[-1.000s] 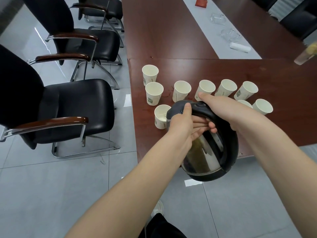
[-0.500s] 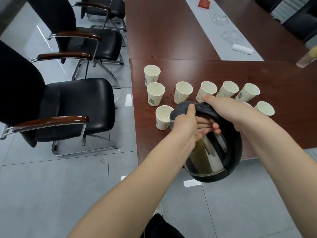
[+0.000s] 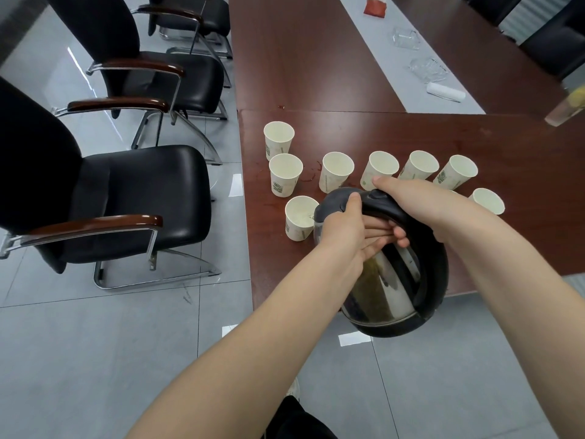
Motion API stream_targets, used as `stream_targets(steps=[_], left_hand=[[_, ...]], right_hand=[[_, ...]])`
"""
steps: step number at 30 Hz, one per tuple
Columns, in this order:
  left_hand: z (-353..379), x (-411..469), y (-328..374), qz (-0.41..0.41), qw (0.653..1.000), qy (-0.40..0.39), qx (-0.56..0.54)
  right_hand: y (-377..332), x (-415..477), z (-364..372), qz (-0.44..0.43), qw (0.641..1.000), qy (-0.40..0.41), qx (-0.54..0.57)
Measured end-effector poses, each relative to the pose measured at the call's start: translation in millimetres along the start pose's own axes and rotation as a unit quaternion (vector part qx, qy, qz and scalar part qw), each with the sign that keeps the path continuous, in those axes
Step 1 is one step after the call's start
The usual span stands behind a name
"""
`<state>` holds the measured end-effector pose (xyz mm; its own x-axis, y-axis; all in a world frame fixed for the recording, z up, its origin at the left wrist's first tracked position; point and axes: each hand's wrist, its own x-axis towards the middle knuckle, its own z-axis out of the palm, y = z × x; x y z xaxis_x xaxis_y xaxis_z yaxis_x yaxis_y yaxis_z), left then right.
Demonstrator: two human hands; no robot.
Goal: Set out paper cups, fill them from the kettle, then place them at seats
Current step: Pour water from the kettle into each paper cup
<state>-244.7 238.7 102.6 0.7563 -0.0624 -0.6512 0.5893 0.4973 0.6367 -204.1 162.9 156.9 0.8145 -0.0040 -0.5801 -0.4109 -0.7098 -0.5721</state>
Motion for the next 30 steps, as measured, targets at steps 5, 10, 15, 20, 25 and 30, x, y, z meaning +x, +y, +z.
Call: stream_targets(steps=[5,10,15,20,25,30], left_hand=[[0.4,0.0,-0.4,0.001,1.0,0.001,-0.003],[-0.1,-0.1,-0.5,-0.003,1.0,0.0,-0.002],[0.1,-0.3,-1.8,-0.002,1.0,0.002,-0.001],[-0.1,-0.2,-2.7,0.001,1.0,0.003,-0.003],[0.1,-0.6,-1.9,0.008,1.0,0.003,-0.013],[0.1,-0.9,-1.9,0.018,1.0,0.001,-0.015]], right_hand=[[0.7,-0.1,-0.6,0.001,1.0,0.001,0.0],[1.8,0.3,-0.7,0.001,1.0,0.0,0.002],[2.7,-0.2,-1.2,0.0,1.0,0.0,0.003],[2.9,-0.7,-0.9,0.003,1.0,-0.002,0.001],[2.1,-1.5,-0.2,-0.005,1.0,0.001,0.004],[1.5,-0.6,-0.5,-0.004,1.0,0.003,0.001]])
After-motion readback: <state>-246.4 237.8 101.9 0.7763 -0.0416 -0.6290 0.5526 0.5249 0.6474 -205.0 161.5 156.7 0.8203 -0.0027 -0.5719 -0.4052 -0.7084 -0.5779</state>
